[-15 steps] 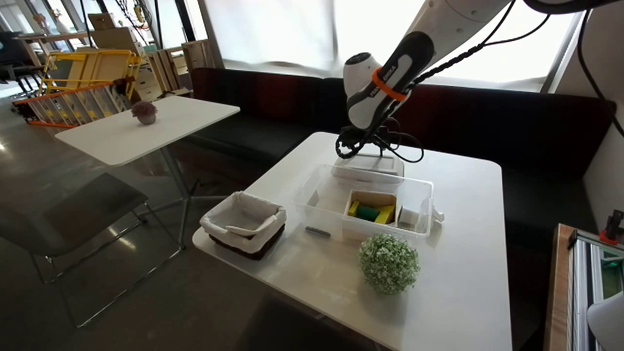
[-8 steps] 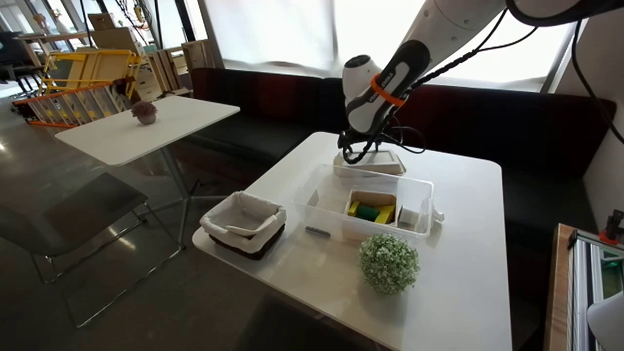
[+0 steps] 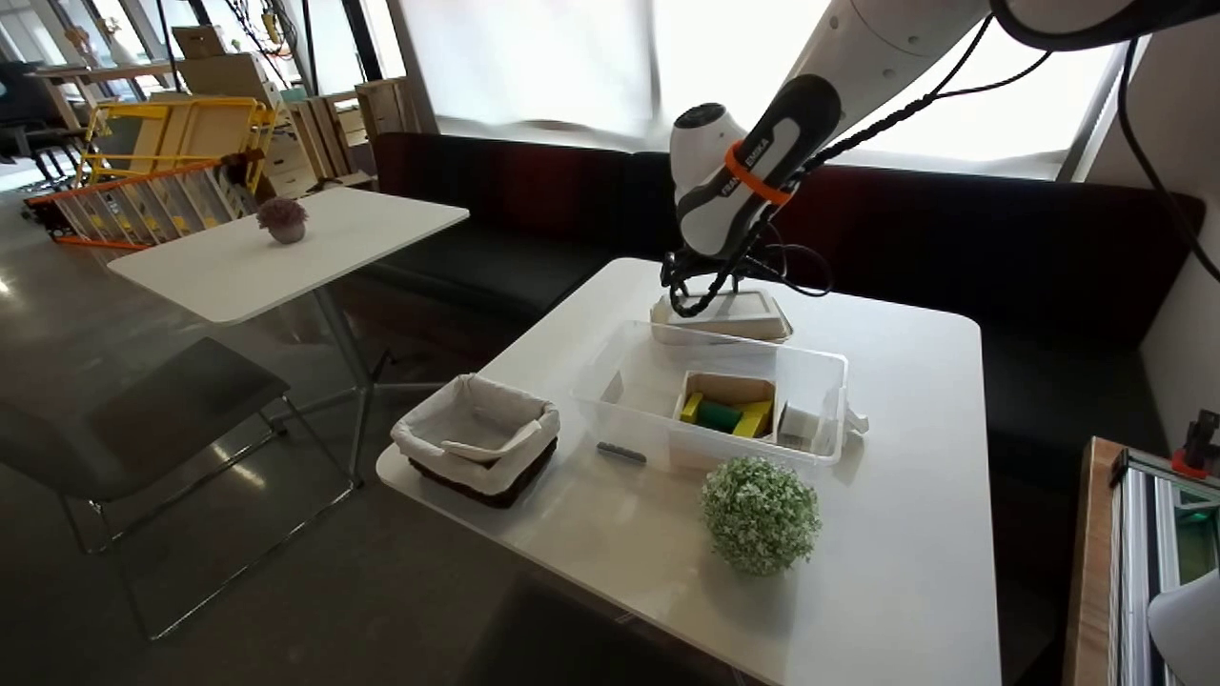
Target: Move the styrofoam container to the left
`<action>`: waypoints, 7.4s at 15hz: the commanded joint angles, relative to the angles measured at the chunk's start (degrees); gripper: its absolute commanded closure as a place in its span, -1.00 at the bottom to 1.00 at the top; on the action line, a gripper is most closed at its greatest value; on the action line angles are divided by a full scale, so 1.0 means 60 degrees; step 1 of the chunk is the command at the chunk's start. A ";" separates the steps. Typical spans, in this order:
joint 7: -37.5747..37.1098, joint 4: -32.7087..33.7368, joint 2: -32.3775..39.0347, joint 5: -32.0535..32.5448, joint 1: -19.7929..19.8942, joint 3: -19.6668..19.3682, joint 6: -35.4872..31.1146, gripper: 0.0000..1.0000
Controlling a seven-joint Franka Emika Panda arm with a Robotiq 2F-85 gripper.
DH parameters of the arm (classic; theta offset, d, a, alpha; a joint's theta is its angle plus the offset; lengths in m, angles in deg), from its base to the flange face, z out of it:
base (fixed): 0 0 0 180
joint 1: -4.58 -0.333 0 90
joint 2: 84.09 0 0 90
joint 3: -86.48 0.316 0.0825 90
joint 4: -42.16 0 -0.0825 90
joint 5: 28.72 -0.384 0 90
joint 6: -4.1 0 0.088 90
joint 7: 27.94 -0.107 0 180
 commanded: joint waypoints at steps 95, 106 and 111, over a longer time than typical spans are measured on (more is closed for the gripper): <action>1.2463 0.8236 0.4652 -0.0935 0.2139 0.3076 0.2254 -1.00; 0.8594 0.7009 0.2784 -0.0742 0.1547 0.1897 0.4365 -1.00; 0.7446 0.5280 0.1066 -0.0965 0.1534 0.1686 0.6268 -1.00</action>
